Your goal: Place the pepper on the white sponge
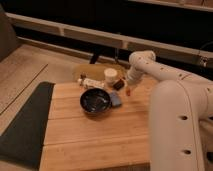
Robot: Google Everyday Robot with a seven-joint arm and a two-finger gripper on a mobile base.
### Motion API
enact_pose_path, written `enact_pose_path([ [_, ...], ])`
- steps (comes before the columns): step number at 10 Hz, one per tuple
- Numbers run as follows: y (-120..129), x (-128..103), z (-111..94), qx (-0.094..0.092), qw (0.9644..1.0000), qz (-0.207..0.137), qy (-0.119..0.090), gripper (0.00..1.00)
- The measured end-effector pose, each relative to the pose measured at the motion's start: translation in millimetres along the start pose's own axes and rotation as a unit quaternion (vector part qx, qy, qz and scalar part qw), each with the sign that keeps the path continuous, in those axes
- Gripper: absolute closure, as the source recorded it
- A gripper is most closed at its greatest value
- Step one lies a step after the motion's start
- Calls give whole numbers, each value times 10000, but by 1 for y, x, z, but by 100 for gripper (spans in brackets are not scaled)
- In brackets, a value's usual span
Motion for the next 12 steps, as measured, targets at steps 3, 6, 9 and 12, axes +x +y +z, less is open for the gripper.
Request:
enact_pose_path([
  [3, 34, 0, 4, -226, 9993, -298, 39, 100],
  [6, 52, 9, 14, -396, 9981, -425, 213, 93],
  [9, 64, 20, 24, -515, 9966, -470, 431, 62],
  [12, 70, 31, 32, -576, 9946, -542, 673, 33],
])
